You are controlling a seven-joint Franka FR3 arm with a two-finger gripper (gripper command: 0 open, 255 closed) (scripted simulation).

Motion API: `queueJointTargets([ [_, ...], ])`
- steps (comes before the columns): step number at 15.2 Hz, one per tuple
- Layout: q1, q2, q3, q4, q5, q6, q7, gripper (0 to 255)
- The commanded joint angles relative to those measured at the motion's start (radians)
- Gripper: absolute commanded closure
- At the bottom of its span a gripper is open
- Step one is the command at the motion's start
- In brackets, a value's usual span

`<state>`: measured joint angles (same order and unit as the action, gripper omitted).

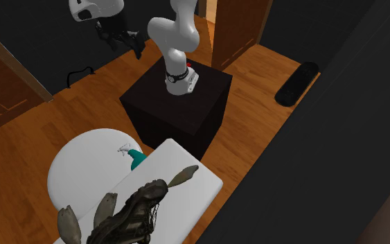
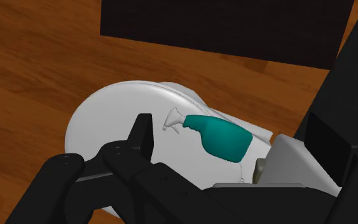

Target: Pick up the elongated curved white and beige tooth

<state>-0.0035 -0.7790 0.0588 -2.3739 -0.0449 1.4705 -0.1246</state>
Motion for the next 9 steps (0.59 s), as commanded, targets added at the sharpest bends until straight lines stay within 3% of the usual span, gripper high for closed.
queueJointTargets([
  [1,0.0,0.0,0.0,0.0,0.0,0.0,0.0,0],
  [9,0.021,0.145,0.173,0.06,0.13,0.099,0.262,0],
])
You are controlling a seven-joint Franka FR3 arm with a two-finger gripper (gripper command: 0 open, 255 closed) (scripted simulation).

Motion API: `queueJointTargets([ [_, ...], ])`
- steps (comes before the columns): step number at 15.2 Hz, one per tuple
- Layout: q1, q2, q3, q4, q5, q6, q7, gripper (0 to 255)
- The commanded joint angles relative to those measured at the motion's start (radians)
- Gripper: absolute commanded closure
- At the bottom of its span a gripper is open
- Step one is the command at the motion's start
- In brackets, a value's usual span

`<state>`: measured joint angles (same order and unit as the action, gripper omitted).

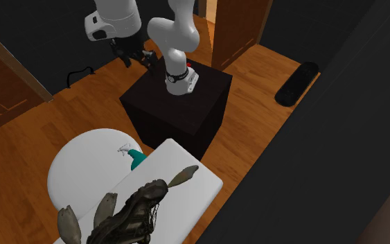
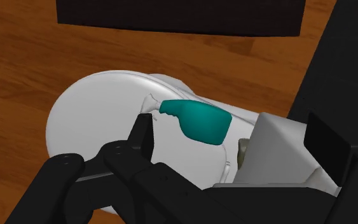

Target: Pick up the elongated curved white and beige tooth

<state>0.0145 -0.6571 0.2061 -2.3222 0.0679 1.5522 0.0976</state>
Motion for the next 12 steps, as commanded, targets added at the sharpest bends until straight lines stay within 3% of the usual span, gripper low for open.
queueJointTargets([
  [1,0.004,0.047,0.047,0.022,0.029,0.031,0.072,0],
  [7,0.002,0.214,0.168,0.131,0.066,0.108,0.267,0],
  [12,-0.006,0.383,0.264,0.259,0.048,0.162,0.437,0],
])
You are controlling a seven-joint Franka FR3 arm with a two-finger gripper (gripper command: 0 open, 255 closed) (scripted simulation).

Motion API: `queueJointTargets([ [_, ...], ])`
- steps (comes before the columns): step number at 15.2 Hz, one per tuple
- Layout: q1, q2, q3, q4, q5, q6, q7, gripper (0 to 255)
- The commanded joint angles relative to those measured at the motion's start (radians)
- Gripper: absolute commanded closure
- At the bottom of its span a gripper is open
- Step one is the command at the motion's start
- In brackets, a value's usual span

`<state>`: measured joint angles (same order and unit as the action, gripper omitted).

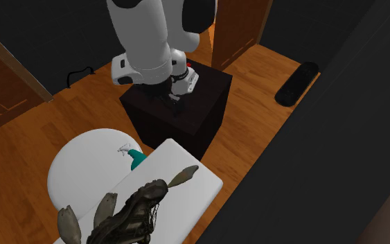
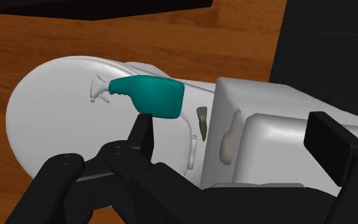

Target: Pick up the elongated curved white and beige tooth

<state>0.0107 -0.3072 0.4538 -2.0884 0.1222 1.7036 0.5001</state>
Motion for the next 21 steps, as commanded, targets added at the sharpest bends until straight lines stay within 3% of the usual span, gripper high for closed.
queueJointTargets([
  [1,-0.003,0.07,0.034,0.054,-0.016,0.019,0.07,0],
  [8,0.027,0.363,0.128,0.306,-0.143,0.043,0.328,0],
  [14,0.134,0.644,0.137,0.606,-0.293,-0.006,0.523,0],
  [21,0.133,0.654,0.13,0.537,-0.299,0.071,0.529,0],
])
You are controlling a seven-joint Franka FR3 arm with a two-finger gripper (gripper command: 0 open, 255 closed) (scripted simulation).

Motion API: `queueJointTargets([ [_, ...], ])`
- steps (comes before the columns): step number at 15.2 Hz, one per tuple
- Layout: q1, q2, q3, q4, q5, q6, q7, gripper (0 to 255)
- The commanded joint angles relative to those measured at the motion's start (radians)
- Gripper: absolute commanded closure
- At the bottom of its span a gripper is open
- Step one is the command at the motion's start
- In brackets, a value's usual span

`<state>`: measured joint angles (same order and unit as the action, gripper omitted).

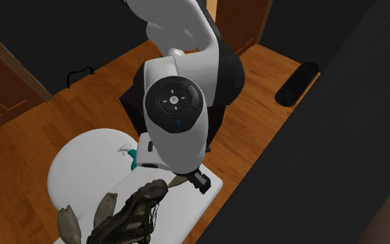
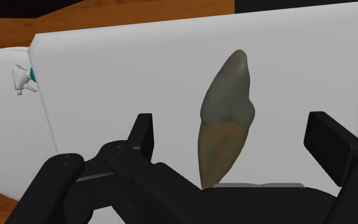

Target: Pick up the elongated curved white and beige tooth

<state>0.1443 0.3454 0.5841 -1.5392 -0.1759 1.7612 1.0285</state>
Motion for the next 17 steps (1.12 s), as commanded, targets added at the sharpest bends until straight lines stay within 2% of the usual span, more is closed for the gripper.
queueJointTargets([
  [1,-0.002,0.004,-0.002,-0.03,-0.003,0.033,0.002,0],
  [3,-0.002,0.004,-0.002,-0.03,-0.003,0.033,0.002,0],
  [4,-0.002,0.004,-0.002,-0.03,-0.003,0.034,0.003,255],
  [13,-0.002,0.004,-0.002,-0.03,-0.003,0.033,0.002,255],
  [17,0.001,-0.002,0.001,0.017,0.001,-0.018,-0.001,255],
])
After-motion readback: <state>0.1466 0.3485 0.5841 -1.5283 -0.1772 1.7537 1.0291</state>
